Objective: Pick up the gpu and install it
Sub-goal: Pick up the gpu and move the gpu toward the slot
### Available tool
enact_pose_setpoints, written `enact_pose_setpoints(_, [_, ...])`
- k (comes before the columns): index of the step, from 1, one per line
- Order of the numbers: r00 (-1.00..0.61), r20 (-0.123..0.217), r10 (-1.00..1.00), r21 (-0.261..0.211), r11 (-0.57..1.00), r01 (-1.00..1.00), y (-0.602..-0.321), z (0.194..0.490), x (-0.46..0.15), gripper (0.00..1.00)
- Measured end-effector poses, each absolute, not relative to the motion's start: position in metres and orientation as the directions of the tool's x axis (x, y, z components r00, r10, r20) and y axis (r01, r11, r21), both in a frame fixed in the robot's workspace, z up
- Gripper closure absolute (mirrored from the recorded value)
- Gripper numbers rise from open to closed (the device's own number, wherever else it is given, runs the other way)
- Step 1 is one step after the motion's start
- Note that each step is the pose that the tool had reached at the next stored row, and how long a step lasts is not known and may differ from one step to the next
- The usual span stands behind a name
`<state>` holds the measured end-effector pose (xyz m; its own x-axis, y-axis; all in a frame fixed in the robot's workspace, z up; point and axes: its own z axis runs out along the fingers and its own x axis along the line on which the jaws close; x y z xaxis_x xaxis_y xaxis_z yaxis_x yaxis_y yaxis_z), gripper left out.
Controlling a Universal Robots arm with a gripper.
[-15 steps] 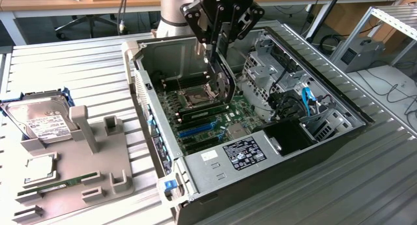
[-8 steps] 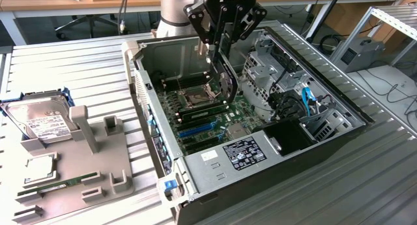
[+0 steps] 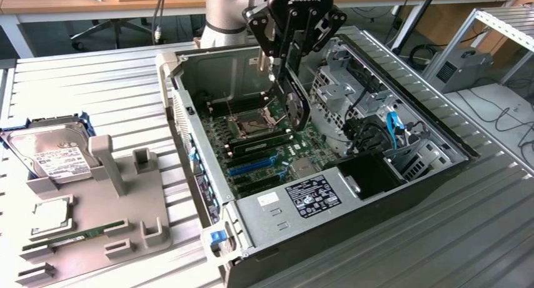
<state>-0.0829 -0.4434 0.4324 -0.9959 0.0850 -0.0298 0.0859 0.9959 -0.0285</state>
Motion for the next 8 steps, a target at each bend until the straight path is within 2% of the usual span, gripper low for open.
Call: enact_pose_setpoints(8, [-0.996, -0.03, 0.085, -0.029, 0.996, 0.086, -0.4434, 0.4302, -0.076, 0.74])
